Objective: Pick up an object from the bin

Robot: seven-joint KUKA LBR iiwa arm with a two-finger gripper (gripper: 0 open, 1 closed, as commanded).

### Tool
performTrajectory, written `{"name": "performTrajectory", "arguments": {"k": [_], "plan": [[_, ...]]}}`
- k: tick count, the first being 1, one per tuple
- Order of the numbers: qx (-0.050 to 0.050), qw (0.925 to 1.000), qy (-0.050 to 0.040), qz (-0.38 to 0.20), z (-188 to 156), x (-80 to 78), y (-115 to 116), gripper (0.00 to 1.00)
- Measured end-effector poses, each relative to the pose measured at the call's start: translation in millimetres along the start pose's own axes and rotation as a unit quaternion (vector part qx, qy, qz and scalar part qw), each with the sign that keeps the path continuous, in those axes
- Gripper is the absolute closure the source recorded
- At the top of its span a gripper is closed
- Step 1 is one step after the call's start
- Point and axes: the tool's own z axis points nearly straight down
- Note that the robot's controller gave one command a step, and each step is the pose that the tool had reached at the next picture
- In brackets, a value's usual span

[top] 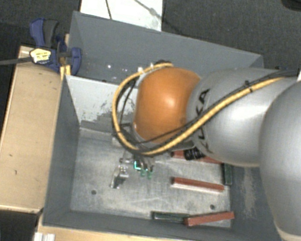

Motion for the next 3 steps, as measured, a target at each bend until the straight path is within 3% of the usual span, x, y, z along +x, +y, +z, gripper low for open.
{"name": "performTrajectory", "arguments": {"k": [2,3], "plan": [[-0.001,1.0000,-0.0038,0.001,-2.9,-2.0,-1.3,0.00],[0.002,0.9998,0.0002,0.021,36.4,12.2,-19.3,0.00]]}}
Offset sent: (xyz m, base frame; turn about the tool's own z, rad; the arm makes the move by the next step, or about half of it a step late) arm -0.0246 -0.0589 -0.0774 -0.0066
